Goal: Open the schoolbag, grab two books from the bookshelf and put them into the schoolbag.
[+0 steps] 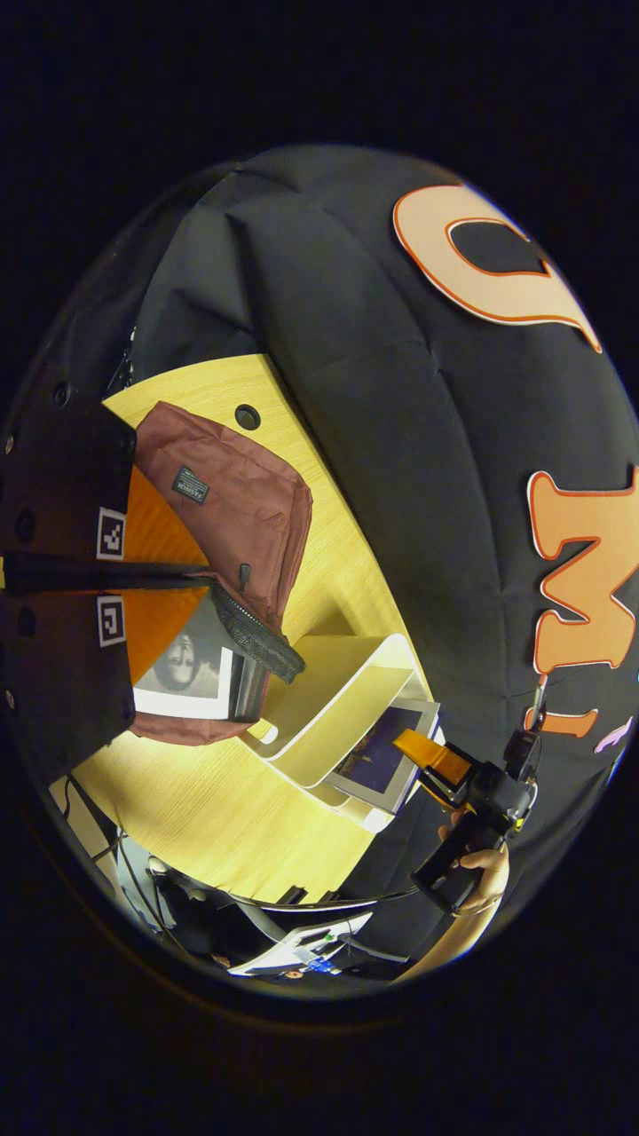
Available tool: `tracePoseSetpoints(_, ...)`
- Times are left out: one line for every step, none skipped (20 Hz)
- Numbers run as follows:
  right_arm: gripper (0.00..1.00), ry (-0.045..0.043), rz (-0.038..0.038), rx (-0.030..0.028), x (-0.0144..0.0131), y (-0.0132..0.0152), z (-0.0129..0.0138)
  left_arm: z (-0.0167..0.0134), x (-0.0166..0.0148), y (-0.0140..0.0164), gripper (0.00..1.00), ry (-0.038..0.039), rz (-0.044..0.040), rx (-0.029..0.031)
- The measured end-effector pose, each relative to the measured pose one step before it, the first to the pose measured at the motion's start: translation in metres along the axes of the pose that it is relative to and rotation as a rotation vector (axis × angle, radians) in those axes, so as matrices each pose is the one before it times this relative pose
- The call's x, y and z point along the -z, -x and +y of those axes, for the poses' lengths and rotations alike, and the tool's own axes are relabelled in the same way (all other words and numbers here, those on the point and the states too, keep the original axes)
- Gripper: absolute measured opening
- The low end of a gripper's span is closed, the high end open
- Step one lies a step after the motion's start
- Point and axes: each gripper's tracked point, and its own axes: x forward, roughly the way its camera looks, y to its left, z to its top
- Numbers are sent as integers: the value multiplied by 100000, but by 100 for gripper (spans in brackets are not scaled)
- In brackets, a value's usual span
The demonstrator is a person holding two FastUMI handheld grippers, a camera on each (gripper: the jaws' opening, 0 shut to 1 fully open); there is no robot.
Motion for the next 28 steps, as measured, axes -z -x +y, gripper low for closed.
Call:
tracePoseSetpoints(98, 966, 1529, 150, 116, -230, 3, -32, 4, 70, 1, 192, 191, -260)
tracePoseSetpoints(92, 820, 1293, 83, 231, -294, 159, -8, 104, -100, 1, 308, 204, -111)
tracePoseSetpoints(87, 786, 636, 161, -5, -436, 61, -10, 9, 3, 1, 238, 143, -30)
tracePoseSetpoints(75, 744, 659, 377, 275, -319, 55, -163, 15, 163, 1, 255, 142, -68)
tracePoseSetpoints(58, 114, 303, 138, 38, -54, -11, -49, -24, 15, 1, 146, -99, 70)
tracePoseSetpoints(63, -438, -33, 59, 28, -221, 74, 2, 115, 44, 1, 158, -123, 104)
tracePoseSetpoints(39, -83, 142, 326, -21, 335, -140, -69, -42, 30, 1, 172, 26, 61)
tracePoseSetpoints(26, 204, -138, 839, 17, 176, -99, -77, 59, 69, 1, -48, 82, 25)
tracePoseSetpoints(36, 49, -665, 298, -111, 348, 6, 8, 70, -60, 1, -154, 129, -211)
tracePoseSetpoints(34, -739, -1393, -776, -236, 869, 120, -58, -17, 169, 1, -244, -184, -92)
tracePoseSetpoints(34, -974, -1725, -1163, -418, 986, 235, -80, -30, 113, 1, -164, -146, 138)
tracePoseSetpoints(34, -492, -1967, -853, -423, 1144, 136, -116, 59, 11, 1, -69, -41, 197)
tracePoseSetpoints(34, 15, -1817, -115, -417, 1191, -255, -138, -117, -39, 1, -221, -1, 206)
tracePoseSetpoints(22, 248, -2011, 453, -440, 1271, -274, -80, 104, 110, 1, -394, 15, 87)
tracePoseSetpoints(34, -331, -2628, 605, -520, 1231, -270, -148, -69, -32, 1, -506, -93, 185)
tracePoseSetpoints(34, -670, -2370, -125, -523, 1278, -95, -116, -156, -60, 1, -376, -130, 220)
tracePoseSetpoints(33, -1321, -2382, -636, -369, 1543, -25, -145, -161, 142, 1, -476, -243, 350)
tracePoseSetpoints(33, -1844, -2867, -805, -504, 1554, 49, 13, 21, 122, 1, -619, -240, 302)
tracePoseSetpoints(33, -1326, -2669, -1210, -225, 1499, -153, 56, -102, 58, 1, -410, -153, -60)
tracePoseSetpoints(33, -1564, -2474, -1369, -196, 1420, 11, 226, -17, 48, 1, -174, -373, -565)
tracePoseSetpoints(33, -1739, -2135, -1689, 71, 1529, -27, 340, -55, 67, 1, 411, -119, -949)
tracePoseSetpoints(33, -1416, -1885, -2114, 265, 1606, 82, 156, 92, 37, 1, 808, 88, -279)
tracePoseSetpoints(33, -242, -2292, -1847, 238, 1408, -35, 93, -44, 91, 0, 659, -370, 340)
tracePoseSetpoints(32, -348, -2793, -1439, 325, 1457, 102, 147, 130, -42, 1, 369, -7, -38)
tracePoseSetpoints(32, -1820, -2202, -2015, 511, 1124, 73, 102, -7, 64, 1, -69, -154, -71)
tracePoseSetpoints(31, -2970, -1819, -3151, 828, 1194, 539, 60, -108, 104, 1, -376, -175, 49)
tracePoseSetpoints(31, -3266, -1140, -3646, 939, 1161, 520, -16, -145, 47, 1, -269, -318, -7)
tracePoseSetpoints(32, -3370, -1487, -3573, 1072, 803, 620, -13, -165, -66, 1, 412, -621, 334)
